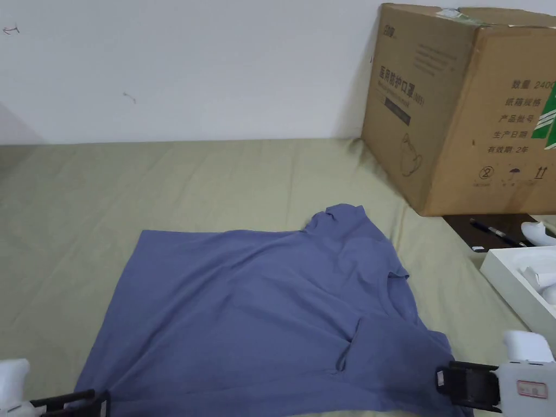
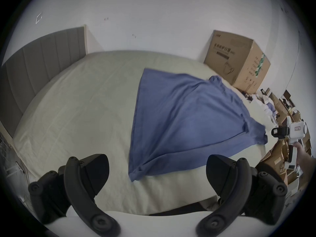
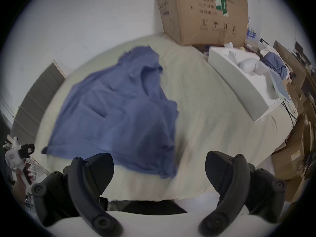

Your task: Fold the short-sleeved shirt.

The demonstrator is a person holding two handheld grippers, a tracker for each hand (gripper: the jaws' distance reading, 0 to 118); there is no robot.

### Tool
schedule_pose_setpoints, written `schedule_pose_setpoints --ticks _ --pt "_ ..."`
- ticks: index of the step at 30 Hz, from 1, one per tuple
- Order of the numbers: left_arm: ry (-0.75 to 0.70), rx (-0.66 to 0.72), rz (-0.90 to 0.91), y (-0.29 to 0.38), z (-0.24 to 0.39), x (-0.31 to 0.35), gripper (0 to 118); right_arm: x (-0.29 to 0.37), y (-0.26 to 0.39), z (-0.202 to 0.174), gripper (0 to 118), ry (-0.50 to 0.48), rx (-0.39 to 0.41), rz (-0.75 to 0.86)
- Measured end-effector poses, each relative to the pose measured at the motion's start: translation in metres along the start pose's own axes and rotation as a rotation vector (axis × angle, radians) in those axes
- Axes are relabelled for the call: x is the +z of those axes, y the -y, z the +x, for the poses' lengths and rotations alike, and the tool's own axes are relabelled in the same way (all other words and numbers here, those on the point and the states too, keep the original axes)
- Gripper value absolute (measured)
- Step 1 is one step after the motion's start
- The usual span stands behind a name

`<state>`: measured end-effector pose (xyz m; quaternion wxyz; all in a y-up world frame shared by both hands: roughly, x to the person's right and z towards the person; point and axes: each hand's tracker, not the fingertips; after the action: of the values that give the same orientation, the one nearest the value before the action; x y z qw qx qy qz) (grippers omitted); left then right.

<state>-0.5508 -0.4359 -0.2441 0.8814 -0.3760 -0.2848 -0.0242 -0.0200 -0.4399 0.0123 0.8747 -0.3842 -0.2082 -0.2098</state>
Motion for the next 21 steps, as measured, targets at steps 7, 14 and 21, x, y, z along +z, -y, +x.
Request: schedule_pose_setpoints --ticks 7,14,21 --pt "-0.058 0.024 0.23 -0.017 0.042 0.066 0 0.077 0.015 -0.072 0 -0.142 0.087 0.348" --pt "-0.126 -0.112 -0.115 -0.039 0.019 0.018 0 0.084 0.009 -0.115 0 -0.239 0.18 0.288" --pt "-0.06 -0.029 -0.256 -0.025 -0.014 -0.03 69 0.073 0.012 -0.123 0 -0.274 0.226 0.215"
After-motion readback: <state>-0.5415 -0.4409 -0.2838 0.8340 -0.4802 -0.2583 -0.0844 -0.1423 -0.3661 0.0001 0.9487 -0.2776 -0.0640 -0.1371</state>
